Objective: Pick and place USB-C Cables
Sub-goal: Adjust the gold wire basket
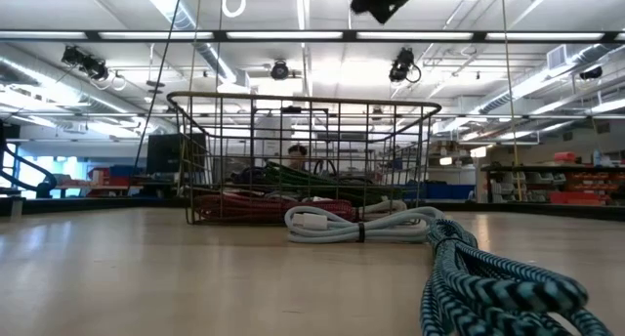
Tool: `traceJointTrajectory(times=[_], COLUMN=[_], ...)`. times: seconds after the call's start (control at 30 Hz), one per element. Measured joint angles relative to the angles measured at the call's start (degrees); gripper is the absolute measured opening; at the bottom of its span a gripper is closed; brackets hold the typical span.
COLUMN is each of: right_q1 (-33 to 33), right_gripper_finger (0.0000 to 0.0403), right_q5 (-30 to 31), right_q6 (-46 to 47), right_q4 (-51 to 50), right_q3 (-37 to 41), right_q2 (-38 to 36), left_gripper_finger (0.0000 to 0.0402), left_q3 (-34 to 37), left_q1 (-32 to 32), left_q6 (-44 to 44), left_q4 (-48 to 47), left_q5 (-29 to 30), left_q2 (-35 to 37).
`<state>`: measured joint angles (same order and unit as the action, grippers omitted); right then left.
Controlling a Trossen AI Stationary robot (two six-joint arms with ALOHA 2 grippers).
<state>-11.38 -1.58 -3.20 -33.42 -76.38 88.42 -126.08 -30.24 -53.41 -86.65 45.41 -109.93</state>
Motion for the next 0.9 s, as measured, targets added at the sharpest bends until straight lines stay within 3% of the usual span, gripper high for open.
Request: traceJointTrajectory(times=[0.4,0.9], right_q1=[-1.68,2.32], right_gripper_finger=[0.0000,0.0000], right_q5=[-2.42,-1.25], right_q6=[-8.64,-15.01], right_q4=[0.44,1.98], right_q3=[-3.05,-5.51], right_q2=[14.09,17.95], left_gripper_finger=[0.0002,0.0002], left_q3=[0.00,0.00], left_q1=[-0.52,-0.52], left_q6=[-1.58,-2.00], left_q4=[-0.84,-1.40], left_q5=[-0.59,-0.61], left_q2=[0.00,0.00])
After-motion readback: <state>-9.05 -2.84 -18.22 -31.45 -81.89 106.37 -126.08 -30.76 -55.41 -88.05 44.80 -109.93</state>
